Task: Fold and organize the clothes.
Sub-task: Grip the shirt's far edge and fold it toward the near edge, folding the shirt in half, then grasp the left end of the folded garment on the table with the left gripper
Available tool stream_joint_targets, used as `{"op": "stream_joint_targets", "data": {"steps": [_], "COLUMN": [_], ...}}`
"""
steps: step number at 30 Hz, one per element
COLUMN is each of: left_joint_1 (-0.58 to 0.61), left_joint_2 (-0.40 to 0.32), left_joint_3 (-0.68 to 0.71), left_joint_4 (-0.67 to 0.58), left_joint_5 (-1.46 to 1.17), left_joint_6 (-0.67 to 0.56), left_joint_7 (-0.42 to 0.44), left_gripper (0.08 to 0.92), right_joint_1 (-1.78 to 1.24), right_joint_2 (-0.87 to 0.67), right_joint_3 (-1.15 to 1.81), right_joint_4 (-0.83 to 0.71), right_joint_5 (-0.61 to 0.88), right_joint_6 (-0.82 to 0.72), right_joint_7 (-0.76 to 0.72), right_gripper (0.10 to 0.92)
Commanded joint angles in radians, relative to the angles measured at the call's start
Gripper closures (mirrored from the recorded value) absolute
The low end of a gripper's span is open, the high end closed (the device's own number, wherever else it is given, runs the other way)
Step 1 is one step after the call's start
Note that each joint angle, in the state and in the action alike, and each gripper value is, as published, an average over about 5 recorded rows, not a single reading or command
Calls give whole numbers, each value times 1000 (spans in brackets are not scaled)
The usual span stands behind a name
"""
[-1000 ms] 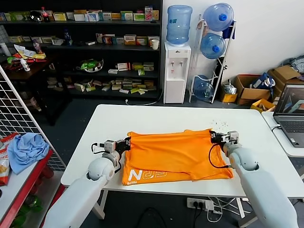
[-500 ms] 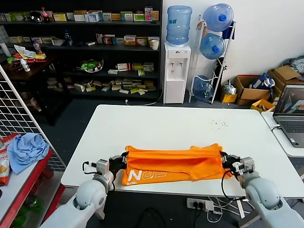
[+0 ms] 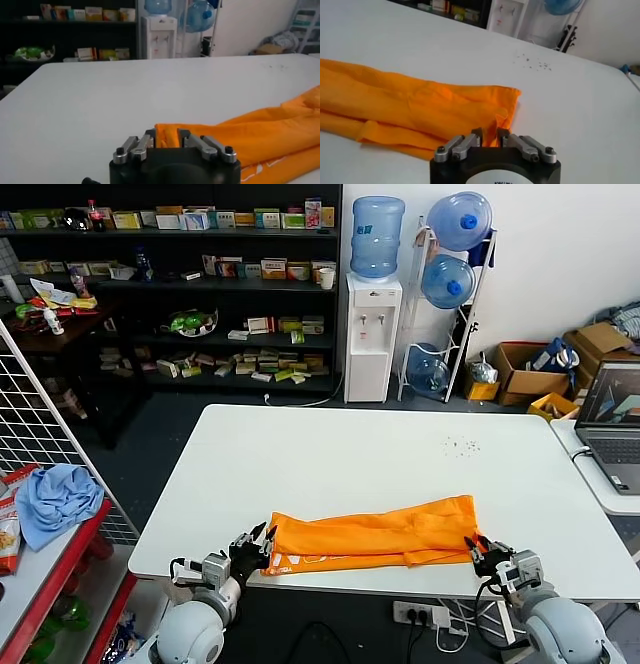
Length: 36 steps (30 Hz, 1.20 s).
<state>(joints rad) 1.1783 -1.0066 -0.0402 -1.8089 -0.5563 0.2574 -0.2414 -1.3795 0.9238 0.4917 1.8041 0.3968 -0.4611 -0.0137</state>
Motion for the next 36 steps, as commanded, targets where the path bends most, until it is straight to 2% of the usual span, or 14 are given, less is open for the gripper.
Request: {"op": "stream_joint_targets", "data": {"steps": [1,11,14,17,21,36], "left_joint_1": [42,-13,-24,-34,-43,-37], "left_joint_2": [-14,-62,-71,-79,-81,-82], "left_joint_3": [-3,-6,-3,-3,-4,-4], "left_joint_4": [-24,87,109,124,131,112], "left_joint_5": [-54,-211,-217,-221,-223,-205], "left_joint_6": [-4,65,73,72,69,67], "left_joint_7": [-25,-31,-34,-35,-30,5], "left_gripper": [530,244,195,184,259,693], "right_joint_1": [-50,-43,-42,-39,-31,-18], "right_joint_2": [-1,-3,-4,-5,-6,2], "right_joint_3": [11,4,4,1,-6,-19], "right_joint_4": [41,45,49,54,60,70], "right_joint_5": [-17,-13,-9,-7,-4,-4], "right_joint_6": [-3,-6,-7,-10,-14,-23], "right_joint_7": [6,5,5,5,6,12], "right_gripper": [572,286,228,206,203,203]}}
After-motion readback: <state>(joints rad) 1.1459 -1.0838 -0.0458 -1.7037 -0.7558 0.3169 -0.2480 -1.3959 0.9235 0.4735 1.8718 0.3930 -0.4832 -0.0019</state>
